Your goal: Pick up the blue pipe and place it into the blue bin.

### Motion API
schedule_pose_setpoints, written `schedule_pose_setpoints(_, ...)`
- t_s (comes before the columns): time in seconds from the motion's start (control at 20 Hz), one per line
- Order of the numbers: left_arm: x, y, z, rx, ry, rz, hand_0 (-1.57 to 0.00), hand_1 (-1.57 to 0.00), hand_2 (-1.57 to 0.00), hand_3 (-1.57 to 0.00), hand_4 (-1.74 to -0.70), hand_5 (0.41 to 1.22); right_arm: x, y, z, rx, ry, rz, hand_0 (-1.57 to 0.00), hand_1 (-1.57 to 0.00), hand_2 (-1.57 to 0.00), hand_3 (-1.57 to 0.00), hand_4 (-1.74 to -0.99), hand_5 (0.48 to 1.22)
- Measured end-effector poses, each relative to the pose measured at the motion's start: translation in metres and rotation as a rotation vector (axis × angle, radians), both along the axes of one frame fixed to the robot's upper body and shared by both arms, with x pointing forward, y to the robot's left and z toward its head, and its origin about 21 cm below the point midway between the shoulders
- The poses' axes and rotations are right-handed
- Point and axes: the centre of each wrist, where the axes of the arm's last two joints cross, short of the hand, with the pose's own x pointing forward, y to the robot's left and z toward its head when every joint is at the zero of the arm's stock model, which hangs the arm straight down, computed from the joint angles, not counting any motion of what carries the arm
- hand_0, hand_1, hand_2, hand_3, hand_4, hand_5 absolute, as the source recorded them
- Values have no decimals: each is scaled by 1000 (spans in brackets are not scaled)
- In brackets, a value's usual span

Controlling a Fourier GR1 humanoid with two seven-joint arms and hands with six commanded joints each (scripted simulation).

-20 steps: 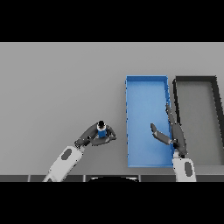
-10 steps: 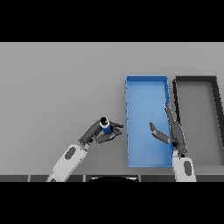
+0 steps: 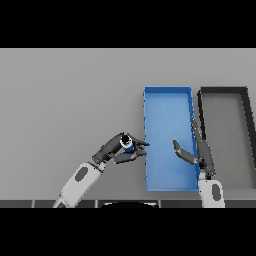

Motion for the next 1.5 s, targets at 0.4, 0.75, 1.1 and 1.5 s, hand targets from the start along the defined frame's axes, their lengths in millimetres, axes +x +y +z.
schedule_pose_setpoints(0.4, 1, -3, -4, 20, 21, -6, -1570, -1570, -1570, -1570, -1467, 1220, -68, 25, 1, -33, -63, -252, 1, 1, -2, 1, -1184, 642)
schedule_pose_setpoints(0.75, -1, -2, -4, 21, 19, -21, -1571, -1571, -1571, -1571, -1467, 1221, -67, 25, 51, 186, -70, 20, 1, -23, -118, -1, -1224, 600)
schedule_pose_setpoints(1.1, -1, -4, 2, 21, 7, -30, -1571, -1571, -1571, -1571, -1467, 1221, -25, 43, 106, 81, 31, 337, 1, -4, -81, 1, -1281, 558)
schedule_pose_setpoints(1.5, 3, -6, 0, 16, -9, -42, -1571, -1571, -1571, -1571, -1464, 1221, 1, 96, 145, 6, 9, 613, 1, 0, -46, 1, -1268, 555)
